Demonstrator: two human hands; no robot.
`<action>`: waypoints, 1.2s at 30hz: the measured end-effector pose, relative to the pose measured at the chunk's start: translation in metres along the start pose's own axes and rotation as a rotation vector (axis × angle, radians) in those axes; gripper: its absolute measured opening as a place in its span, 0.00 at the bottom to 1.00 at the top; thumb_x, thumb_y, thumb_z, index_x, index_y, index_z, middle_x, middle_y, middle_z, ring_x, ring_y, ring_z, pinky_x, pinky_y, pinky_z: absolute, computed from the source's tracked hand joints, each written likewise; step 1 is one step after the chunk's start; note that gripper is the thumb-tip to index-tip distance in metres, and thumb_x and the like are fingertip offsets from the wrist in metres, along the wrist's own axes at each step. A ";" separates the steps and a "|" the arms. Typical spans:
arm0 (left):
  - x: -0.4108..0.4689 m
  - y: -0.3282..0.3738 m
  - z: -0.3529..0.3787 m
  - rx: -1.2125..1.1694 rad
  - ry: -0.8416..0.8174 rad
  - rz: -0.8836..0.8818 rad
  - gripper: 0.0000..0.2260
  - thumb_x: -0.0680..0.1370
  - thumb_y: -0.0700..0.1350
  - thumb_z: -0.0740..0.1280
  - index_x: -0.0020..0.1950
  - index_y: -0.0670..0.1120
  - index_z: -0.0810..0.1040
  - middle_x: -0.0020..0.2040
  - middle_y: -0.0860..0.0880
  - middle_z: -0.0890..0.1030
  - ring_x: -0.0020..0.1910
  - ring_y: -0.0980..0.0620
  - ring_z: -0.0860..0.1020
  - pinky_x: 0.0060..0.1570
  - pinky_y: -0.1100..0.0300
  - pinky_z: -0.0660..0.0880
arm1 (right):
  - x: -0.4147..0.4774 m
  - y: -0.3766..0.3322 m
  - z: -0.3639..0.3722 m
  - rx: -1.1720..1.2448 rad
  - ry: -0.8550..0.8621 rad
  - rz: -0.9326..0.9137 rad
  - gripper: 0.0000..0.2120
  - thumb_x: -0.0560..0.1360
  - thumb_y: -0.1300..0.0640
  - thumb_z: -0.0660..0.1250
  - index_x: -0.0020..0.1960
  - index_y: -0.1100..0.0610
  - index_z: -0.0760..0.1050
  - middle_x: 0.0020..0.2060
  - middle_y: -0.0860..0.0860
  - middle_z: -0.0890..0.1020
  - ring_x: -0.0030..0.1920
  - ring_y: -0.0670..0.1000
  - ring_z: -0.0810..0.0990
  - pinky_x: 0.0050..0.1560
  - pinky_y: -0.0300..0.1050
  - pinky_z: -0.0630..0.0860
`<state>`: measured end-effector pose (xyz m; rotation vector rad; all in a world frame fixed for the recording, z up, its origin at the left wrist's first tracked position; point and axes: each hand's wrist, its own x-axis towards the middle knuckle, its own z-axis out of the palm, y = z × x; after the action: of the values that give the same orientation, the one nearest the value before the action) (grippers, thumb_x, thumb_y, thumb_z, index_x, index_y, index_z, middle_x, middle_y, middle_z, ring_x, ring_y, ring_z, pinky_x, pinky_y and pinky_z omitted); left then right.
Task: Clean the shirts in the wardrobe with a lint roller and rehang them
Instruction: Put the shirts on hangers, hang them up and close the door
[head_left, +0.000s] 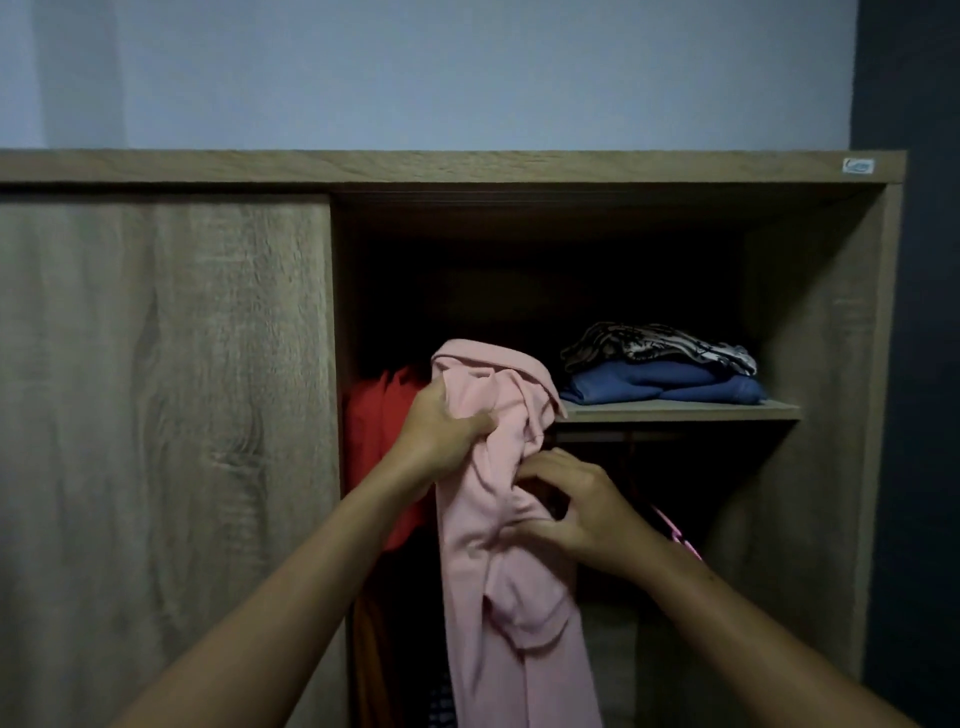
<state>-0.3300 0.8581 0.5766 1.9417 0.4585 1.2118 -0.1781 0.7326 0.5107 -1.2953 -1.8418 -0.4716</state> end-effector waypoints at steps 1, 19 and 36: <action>-0.004 0.003 -0.001 0.025 -0.009 0.052 0.16 0.71 0.36 0.73 0.57 0.47 0.79 0.51 0.51 0.83 0.49 0.55 0.81 0.46 0.63 0.77 | 0.000 -0.003 -0.006 0.059 0.051 0.028 0.19 0.70 0.44 0.75 0.52 0.57 0.81 0.48 0.47 0.82 0.50 0.46 0.80 0.55 0.41 0.75; -0.041 0.019 -0.024 -0.053 -0.190 0.312 0.12 0.72 0.25 0.65 0.48 0.40 0.78 0.44 0.44 0.81 0.44 0.54 0.78 0.45 0.59 0.75 | 0.032 -0.023 -0.073 0.293 -0.325 0.249 0.31 0.74 0.62 0.73 0.74 0.48 0.67 0.68 0.37 0.73 0.67 0.35 0.72 0.62 0.30 0.71; -0.050 0.020 -0.038 0.163 -0.167 0.170 0.15 0.73 0.55 0.64 0.42 0.43 0.79 0.38 0.44 0.83 0.35 0.53 0.80 0.37 0.63 0.73 | 0.061 -0.044 -0.044 -0.068 0.145 0.029 0.06 0.72 0.65 0.70 0.44 0.59 0.85 0.36 0.46 0.85 0.40 0.44 0.82 0.38 0.30 0.74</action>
<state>-0.3893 0.8295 0.5716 2.2388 0.3181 1.1345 -0.2085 0.7210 0.5911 -1.2971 -1.6976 -0.6013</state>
